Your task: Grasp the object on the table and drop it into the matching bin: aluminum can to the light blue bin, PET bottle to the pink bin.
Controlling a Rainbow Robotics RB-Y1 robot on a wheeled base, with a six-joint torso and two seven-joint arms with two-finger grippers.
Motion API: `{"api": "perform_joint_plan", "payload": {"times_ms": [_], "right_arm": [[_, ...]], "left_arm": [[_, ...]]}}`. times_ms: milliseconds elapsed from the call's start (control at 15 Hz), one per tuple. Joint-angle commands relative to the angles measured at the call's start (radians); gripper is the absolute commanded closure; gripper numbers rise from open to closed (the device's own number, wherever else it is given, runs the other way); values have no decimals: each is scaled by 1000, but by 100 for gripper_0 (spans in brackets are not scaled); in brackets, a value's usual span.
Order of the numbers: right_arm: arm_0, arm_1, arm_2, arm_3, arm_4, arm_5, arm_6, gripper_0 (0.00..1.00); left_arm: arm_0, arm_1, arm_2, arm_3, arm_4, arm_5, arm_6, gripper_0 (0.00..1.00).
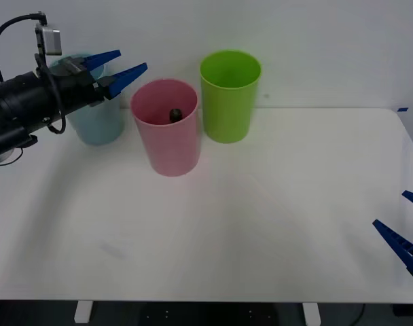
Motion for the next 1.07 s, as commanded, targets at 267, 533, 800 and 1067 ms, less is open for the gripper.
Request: {"api": "perform_joint_plan", "payload": {"times_ms": [267,533,800,1067], "right_arm": [[0,0,0,0,0,0,0,0],[0,0,0,0,0,0,0,0],[0,0,0,0,0,0,0,0],[0,0,0,0,0,0,0,0]], "left_arm": [[251,0,172,-183,11,-13,-15,0],[437,-2,301,-290,31,-56,-37,0],[571,-2,462,-298,31,-191,-75,0],[709,-2,577,-296,31,-251,-196,0]]}}
